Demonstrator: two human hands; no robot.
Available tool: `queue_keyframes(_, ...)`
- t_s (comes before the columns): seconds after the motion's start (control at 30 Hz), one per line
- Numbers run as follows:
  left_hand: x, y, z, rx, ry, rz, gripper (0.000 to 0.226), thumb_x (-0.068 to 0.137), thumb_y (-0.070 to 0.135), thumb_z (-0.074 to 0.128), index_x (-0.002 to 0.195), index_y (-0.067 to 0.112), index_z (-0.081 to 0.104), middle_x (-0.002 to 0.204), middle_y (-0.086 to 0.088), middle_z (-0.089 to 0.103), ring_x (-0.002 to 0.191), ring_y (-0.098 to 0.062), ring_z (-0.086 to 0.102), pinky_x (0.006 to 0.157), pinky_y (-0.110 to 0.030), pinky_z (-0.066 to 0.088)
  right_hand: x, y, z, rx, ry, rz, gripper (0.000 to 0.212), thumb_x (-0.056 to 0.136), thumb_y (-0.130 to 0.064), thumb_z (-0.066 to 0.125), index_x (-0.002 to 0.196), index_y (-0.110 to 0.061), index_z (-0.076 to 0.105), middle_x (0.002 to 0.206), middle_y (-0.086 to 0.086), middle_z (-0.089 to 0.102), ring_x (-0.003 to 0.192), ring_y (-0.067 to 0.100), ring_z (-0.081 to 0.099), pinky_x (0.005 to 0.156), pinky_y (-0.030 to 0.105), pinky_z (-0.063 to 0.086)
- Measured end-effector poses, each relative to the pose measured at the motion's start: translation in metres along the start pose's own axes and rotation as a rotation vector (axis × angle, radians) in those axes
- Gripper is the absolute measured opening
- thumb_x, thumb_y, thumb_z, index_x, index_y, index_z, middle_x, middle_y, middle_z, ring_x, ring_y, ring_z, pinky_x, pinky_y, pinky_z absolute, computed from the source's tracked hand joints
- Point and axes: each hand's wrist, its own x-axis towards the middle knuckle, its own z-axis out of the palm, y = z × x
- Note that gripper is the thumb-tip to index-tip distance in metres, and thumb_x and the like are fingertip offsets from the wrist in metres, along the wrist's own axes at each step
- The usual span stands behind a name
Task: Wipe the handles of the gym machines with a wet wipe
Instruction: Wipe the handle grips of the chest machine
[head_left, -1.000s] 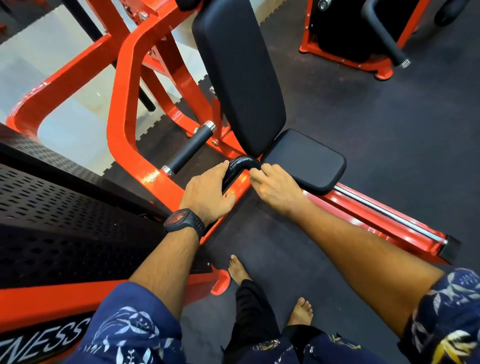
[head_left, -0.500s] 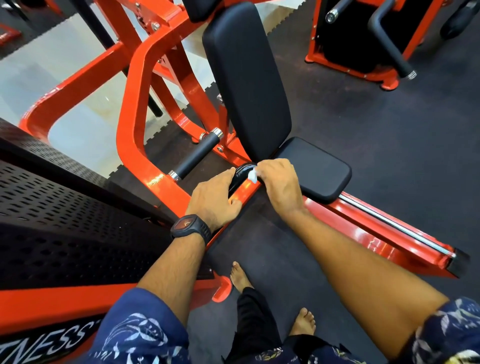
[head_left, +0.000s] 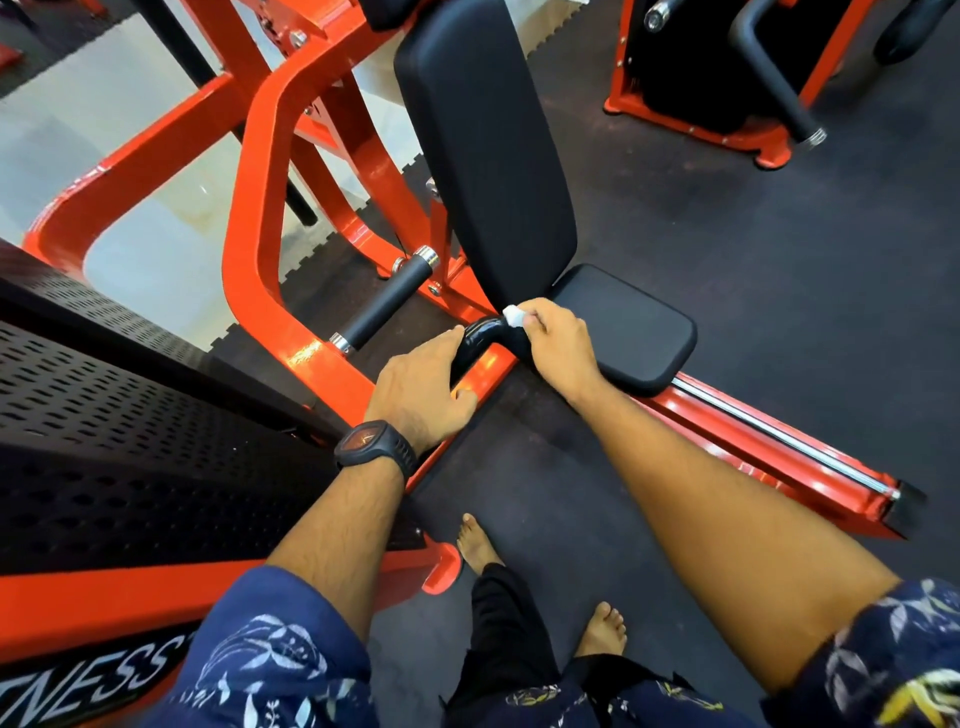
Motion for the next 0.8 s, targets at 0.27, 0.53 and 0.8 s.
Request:
queue_keyframes(0.27, 0.000, -0.001, 0.001, -0.001, -0.013, -0.015, 0.075, 0.077, 0.024, 0.061, 0.149, 0.023, 0.041, 0.140, -0.003, 0.059, 0.122, -0.032, 0.058, 0.102, -0.038, 0.046, -0.006, 0.004, -0.004, 0.045, -0.006, 0.049, 0.023, 0.101, -0.029, 0.047, 0.109, -0.027, 0.069, 0.104, -0.003, 0.071, 0.096, 0.016, 0.061, 0.083, 0.032, 0.047)
queue_keyframes(0.53, -0.001, 0.000, 0.001, -0.020, 0.017, 0.005, 0.068, 0.077, 0.021, 0.062, 0.143, 0.022, 0.047, 0.130, -0.002, 0.065, 0.114, -0.031, 0.061, 0.095, -0.037, 0.046, -0.053, 0.015, -0.002, -0.167, 0.153, -0.255, 0.026, 0.103, -0.019, 0.044, 0.108, -0.029, 0.068, 0.115, -0.013, 0.068, 0.105, 0.009, 0.059, 0.087, 0.017, 0.040)
queue_keyframes(0.8, 0.002, -0.003, 0.005, 0.028, -0.005, 0.027, 0.080, 0.080, 0.023, 0.063, 0.154, 0.020, 0.035, 0.151, -0.002, 0.049, 0.133, -0.028, 0.051, 0.109, -0.037, 0.039, -0.072, 0.023, -0.003, -0.149, 0.073, -0.311, 0.031, 0.100, -0.020, 0.044, 0.125, -0.027, 0.061, 0.135, -0.017, 0.055, 0.130, -0.006, 0.045, 0.106, 0.002, 0.023)
